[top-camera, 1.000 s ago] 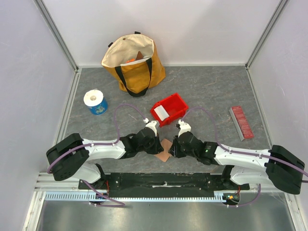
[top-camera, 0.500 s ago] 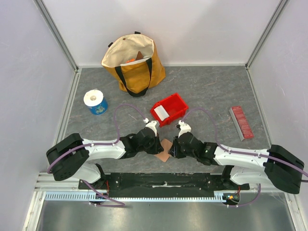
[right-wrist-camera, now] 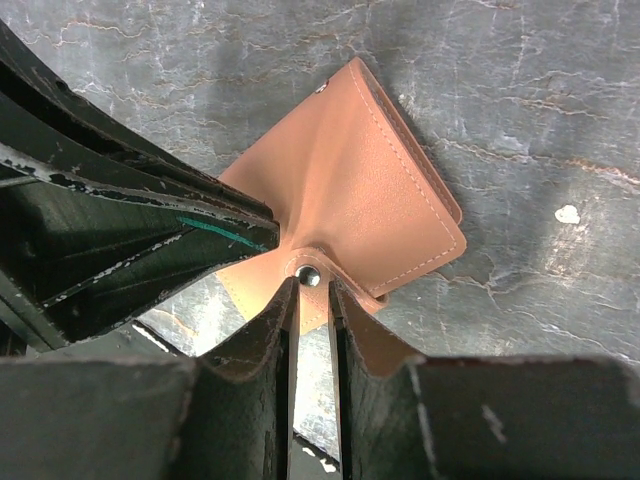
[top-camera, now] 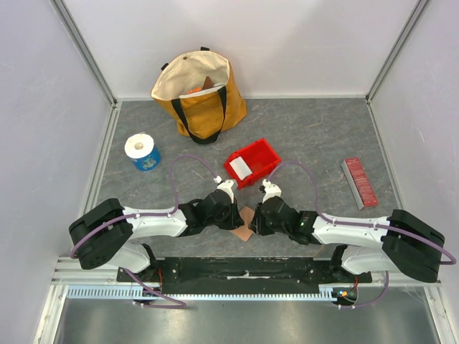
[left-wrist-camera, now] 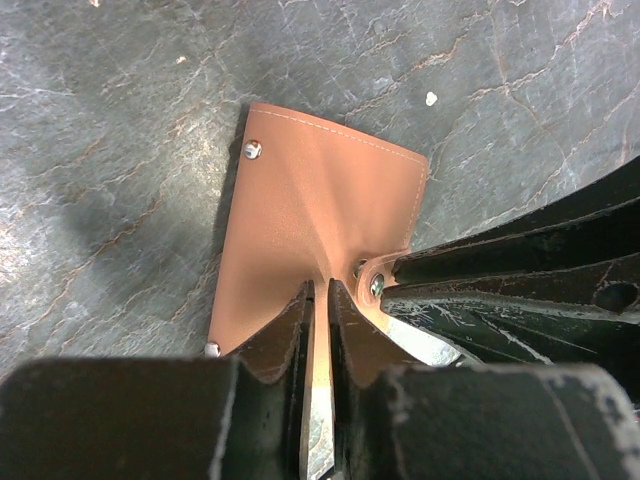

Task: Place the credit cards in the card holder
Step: Close the card holder at the center of the board.

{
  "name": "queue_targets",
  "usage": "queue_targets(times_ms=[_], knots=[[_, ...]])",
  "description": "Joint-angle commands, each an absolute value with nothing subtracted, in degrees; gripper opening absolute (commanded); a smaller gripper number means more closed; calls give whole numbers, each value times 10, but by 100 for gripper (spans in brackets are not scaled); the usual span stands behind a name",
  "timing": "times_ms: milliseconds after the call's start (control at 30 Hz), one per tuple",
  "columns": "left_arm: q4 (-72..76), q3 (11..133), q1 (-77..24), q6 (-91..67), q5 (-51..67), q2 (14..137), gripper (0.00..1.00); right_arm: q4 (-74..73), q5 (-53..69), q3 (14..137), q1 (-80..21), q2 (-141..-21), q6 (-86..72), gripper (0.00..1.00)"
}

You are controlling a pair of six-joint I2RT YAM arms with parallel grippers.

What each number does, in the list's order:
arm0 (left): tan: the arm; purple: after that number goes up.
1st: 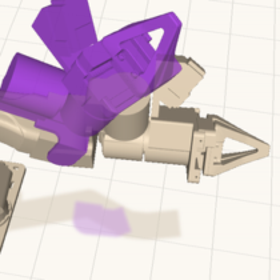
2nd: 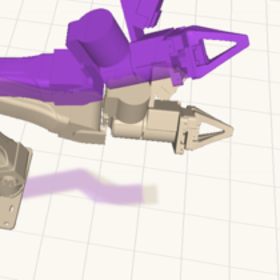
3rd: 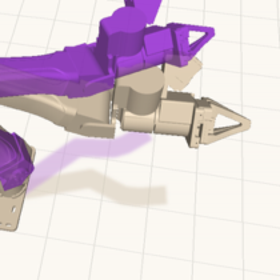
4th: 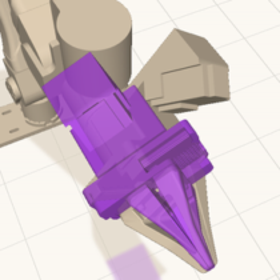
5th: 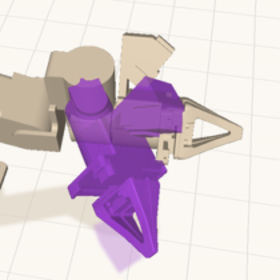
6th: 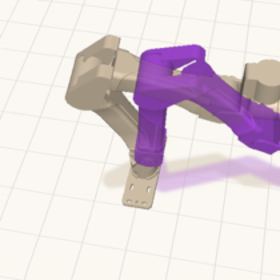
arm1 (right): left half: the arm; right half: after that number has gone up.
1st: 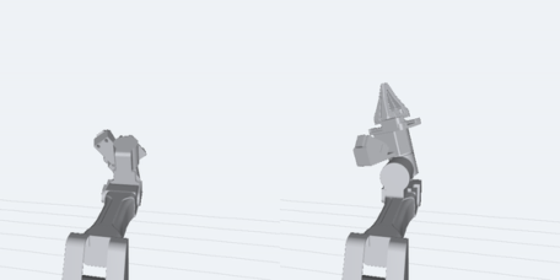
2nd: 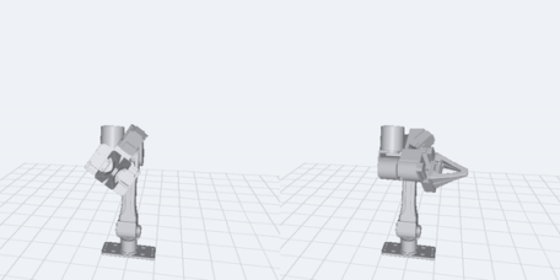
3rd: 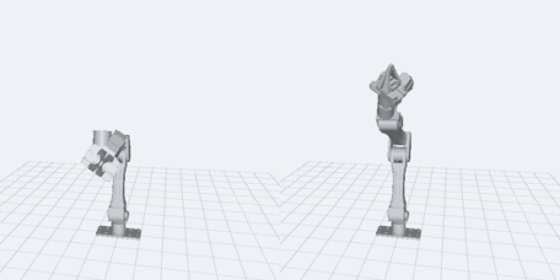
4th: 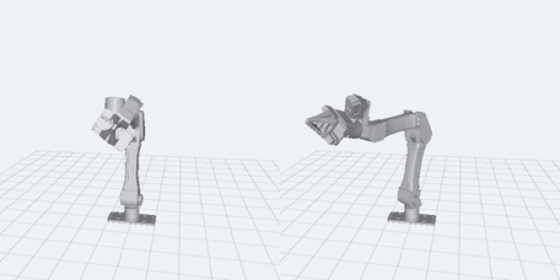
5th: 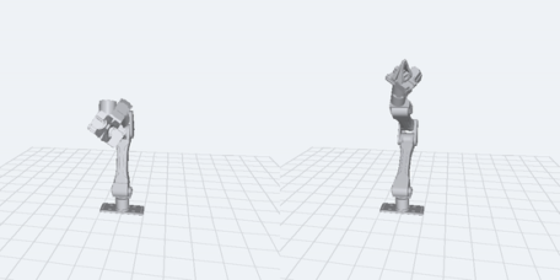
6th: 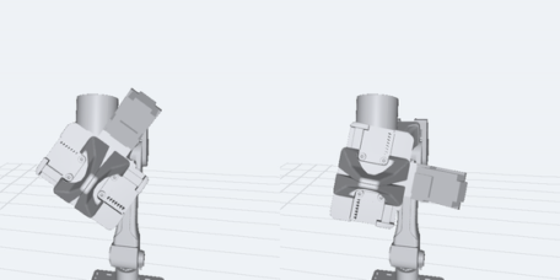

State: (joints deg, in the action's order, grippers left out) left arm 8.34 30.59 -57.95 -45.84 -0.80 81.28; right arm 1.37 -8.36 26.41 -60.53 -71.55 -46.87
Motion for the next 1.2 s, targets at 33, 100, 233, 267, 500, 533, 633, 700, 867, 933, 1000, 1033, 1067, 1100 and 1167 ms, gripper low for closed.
queue_targets(times_ms=[33,100,233,267,500,533,633,700,867,933,1000,1033,1067,1100,1167], knots=[[74,301,-582,-454,12,820,15,28,-99,288,-605,-726,-461,24],[73,300,-581,-454,11,818,15,25,-100,288,-605,-721,-461,24],[72,304,-582,-450,12,817,16,18,-113,283,-606,-702,-462,25],[69,305,-582,-450,11,817,16,18,-108,284,-606,-702,-462,25],[63,287,-582,-511,-14,812,18,36,-86,270,-605,-715,-490,25],[68,283,-581,-516,-14,811,18,38,-86,268,-605,-713,-492,25],[76,276,-585,-525,-15,810,18,47,-87,263,-605,-713,-499,25],[74,275,-587,-531,-19,809,18,49,-95,261,-606,-715,-503,25],[75,267,-593,-555,-26,802,18,54,-106,260,-605,-725,-506,24],[75,265,-600,-566,-33,801,18,50,-112,260,-605,-725,-505,24],[75,260,-606,-581,-41,797,18,50,-118,258,-605,-724,-504,24],[75,258,-608,-585,-47,795,18,49,-120,259,-605,-724,-504,24],[75,254,-609,-591,-51,791,19,48,-120,260,-606,-726,-503,24],[74,253,-610,-592,-54,788,19,48,-117,262,-605,-729,-501,24],[57,251,-613,-619,-64,779,20,53,-113,265,-605,-736,-500,24]])
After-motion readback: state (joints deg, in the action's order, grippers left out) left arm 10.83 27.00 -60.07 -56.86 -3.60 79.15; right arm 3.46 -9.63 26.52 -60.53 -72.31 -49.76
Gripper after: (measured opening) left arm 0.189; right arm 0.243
